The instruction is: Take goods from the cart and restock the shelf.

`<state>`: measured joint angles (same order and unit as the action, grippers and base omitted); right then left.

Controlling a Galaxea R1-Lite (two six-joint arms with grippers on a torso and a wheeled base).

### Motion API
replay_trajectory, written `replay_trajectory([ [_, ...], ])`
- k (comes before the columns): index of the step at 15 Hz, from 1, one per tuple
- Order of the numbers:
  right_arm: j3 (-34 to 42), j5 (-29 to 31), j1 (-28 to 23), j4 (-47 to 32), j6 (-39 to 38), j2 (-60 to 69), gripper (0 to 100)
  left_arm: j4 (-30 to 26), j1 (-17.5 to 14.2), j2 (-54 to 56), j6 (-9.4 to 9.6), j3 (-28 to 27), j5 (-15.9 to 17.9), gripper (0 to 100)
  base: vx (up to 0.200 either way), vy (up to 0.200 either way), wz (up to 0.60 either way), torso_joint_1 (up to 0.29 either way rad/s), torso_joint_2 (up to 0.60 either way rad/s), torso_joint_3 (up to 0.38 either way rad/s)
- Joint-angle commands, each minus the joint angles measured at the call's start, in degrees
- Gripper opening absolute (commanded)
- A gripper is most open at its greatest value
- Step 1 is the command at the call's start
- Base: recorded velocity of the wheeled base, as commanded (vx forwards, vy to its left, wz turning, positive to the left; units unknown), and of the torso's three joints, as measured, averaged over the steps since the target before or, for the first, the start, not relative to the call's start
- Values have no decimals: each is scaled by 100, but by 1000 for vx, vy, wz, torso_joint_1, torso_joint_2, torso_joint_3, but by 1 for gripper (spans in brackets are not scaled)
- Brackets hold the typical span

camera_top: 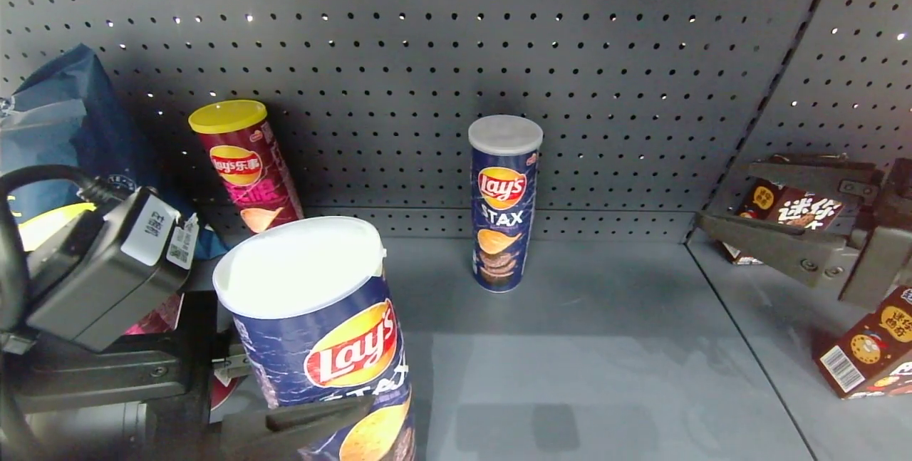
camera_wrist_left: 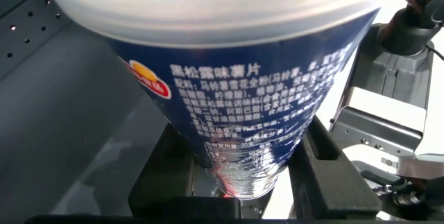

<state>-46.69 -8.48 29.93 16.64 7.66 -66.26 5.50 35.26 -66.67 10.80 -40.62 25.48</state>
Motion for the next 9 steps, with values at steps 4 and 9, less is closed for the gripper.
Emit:
replay_trajectory([
  [4, -60, 655, 470, 15, -212, -204, 100, 4, -36, -4, 1, -16, 1, 0, 0, 0, 0, 0, 0, 0],
  [9, -103, 620, 839, 6, -590, -406, 100, 4, -45, -21, 1, -34, 1, 0, 0, 0, 0, 0, 0, 0],
])
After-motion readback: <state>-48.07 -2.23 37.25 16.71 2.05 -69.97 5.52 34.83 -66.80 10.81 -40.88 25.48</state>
